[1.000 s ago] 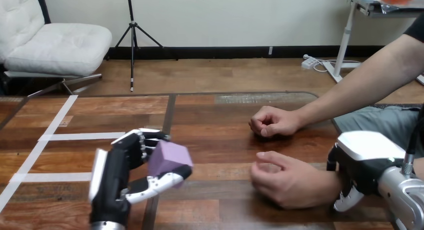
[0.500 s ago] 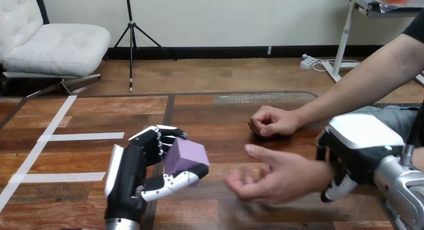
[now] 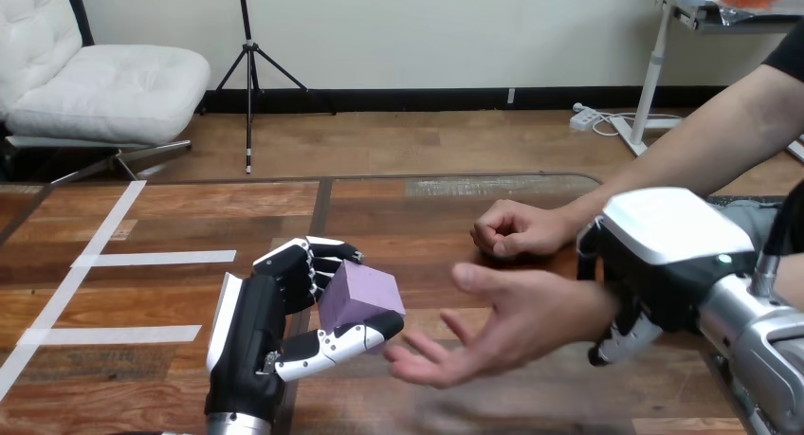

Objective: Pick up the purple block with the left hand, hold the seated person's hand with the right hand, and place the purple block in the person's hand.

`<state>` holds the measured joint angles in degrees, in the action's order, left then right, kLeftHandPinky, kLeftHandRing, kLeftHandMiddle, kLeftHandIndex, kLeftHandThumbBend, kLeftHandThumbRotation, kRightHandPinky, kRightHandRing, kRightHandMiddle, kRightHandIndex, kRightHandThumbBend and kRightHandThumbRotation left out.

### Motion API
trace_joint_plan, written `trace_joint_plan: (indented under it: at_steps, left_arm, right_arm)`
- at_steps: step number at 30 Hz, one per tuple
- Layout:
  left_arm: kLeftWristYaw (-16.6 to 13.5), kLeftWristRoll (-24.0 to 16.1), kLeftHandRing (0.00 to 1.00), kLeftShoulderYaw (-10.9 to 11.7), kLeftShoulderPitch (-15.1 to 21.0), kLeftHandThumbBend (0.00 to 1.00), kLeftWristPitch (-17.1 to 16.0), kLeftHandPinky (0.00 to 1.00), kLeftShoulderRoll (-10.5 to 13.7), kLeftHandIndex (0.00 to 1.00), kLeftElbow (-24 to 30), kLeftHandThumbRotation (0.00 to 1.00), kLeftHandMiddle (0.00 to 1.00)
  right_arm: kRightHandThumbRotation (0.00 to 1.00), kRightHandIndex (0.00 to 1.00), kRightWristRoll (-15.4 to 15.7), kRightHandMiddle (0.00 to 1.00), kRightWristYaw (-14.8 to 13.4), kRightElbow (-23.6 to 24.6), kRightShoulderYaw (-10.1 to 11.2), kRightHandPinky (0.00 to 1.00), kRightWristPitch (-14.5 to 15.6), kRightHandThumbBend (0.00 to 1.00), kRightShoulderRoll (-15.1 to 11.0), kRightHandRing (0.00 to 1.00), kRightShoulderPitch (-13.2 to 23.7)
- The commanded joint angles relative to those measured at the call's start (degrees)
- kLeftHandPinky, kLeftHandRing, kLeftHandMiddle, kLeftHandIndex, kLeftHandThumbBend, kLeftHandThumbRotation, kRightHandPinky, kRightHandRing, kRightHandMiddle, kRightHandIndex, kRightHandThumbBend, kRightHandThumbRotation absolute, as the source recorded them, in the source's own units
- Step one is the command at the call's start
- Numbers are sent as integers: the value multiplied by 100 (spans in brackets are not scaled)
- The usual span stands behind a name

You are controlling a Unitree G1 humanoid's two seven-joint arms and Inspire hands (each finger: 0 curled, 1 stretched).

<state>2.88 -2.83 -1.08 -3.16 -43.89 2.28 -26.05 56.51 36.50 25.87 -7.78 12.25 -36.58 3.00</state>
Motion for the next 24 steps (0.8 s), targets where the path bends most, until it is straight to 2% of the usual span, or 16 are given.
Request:
trace_joint_plan:
  at_steps: [1, 15, 20, 24]
  left_arm:
    - [-71, -34, 37, 29, 265, 77, 6, 31, -7, 45, 332, 0, 45]
    - [-41, 49, 38, 38, 268, 77, -18, 31, 2, 45, 268, 0, 45]
    - [-60, 33, 38, 52, 259, 77, -29, 31, 8, 45, 256, 0, 45]
    - [-67, 27, 38, 57, 254, 77, -33, 31, 13, 45, 249, 0, 45]
  right_arm:
    - [0, 48, 20, 38, 43, 203, 204, 21, 18, 81, -94, 28, 484]
    - [0, 48, -71, 37, -70, 113, 184, 21, -305, 83, -109, 28, 611]
    - [0, 47, -160, 39, -236, 44, 197, 22, -529, 84, -120, 29, 630]
    - [0, 48, -139, 39, -269, 15, 180, 23, -593, 85, -103, 30, 649]
